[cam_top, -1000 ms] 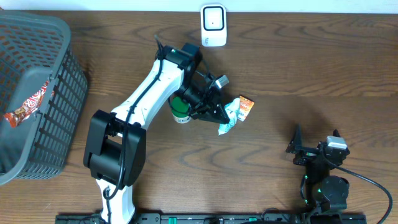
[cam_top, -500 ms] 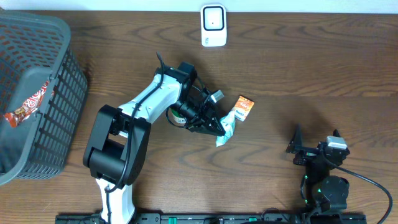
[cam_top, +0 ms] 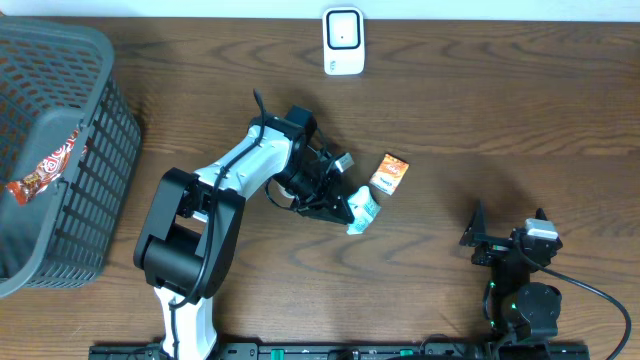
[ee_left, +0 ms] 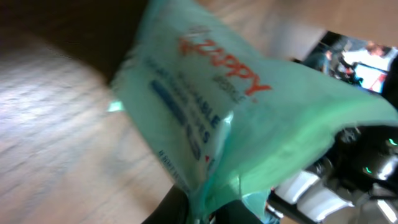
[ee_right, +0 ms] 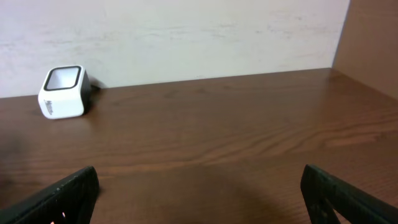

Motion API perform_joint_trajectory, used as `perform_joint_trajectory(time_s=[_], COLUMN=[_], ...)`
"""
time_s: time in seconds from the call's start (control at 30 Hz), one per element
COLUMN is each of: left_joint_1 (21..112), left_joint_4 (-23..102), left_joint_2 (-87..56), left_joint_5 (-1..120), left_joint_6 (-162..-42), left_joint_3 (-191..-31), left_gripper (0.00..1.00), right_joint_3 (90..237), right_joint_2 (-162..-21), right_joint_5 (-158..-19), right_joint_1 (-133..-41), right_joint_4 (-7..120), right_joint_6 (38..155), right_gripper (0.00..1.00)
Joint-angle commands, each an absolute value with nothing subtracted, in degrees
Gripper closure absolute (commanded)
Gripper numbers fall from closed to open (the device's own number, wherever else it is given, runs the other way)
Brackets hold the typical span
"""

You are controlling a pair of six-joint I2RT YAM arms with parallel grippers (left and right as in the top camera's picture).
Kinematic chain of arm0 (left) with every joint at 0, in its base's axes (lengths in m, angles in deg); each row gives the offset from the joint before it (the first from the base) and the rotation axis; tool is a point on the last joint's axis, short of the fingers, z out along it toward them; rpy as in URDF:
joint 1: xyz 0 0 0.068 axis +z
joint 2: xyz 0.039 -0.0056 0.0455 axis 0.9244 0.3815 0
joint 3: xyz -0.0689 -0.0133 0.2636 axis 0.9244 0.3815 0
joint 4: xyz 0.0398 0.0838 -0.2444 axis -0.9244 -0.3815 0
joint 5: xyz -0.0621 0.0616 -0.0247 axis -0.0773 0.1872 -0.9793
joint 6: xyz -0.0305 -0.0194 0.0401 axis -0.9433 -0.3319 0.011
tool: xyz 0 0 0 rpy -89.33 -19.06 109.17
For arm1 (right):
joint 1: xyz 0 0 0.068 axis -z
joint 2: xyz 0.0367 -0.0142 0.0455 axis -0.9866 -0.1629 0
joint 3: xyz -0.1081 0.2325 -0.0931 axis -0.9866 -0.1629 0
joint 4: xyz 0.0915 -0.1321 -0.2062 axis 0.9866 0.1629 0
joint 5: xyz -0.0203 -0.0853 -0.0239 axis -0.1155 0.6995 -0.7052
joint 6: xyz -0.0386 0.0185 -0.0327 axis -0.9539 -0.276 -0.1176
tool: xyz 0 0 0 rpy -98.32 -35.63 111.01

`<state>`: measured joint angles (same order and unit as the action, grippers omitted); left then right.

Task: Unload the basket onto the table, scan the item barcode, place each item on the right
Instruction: 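Lower the wipes pack onto the table and release it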

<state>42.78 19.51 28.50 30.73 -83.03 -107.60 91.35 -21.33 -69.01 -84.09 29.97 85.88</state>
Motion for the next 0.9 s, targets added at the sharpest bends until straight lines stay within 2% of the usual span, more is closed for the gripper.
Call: perform_joint_trajectory(time_s=[0.0,0.03,0.07,0.17,0.3,0.4,0.6,0.87], left_joint_1=[42.8,42.8,42.8,42.8,42.8,42.8,42.73,43.35], left_joint_4=[20.51,20.88,21.06,21.02,19.73,19.01,17.98,18.96], left_joint_2=[29.12,29.12,29.12,29.09,29.03,27.89,21.18,4.2], left_joint_5=[37.99,38.12,38.12,38.12,38.14,38.17,38.19,38.23], left_joint_6=[-87.78,-87.93,-87.97,-89.2,-89.61,-90.29,-90.92,-91.75], left_joint_3=[-107.38,-107.41,-107.49,-108.32,-110.75,-112.3,-113.31,-113.94], left_gripper=[0.84,0.83,0.75,0.63,0.51,0.48,0.34,0.28], right_joint_3=[91.11,91.11,91.11,91.11,91.11,91.11,91.11,91.11], right_joint_2=[-21.03,-21.03,-21.03,-21.03,-21.03,-21.03,-21.03,-21.03], right_joint_5=[-68.51,-68.51,-68.51,-68.53,-68.51,-68.51,-68.53,-68.51], right_joint_1=[-84.33,-84.33,-84.33,-84.33,-84.33,-84.33,-84.33,-84.33], right_joint_4=[29.92,29.92,29.92,29.92,29.92,29.92,29.92,29.92], right_joint_6=[85.18,85.18,85.18,85.18,85.18,85.18,85.18,85.18], right_gripper=[0.01,0.01,0.01,0.01,0.01,0.01,0.01,0.01])
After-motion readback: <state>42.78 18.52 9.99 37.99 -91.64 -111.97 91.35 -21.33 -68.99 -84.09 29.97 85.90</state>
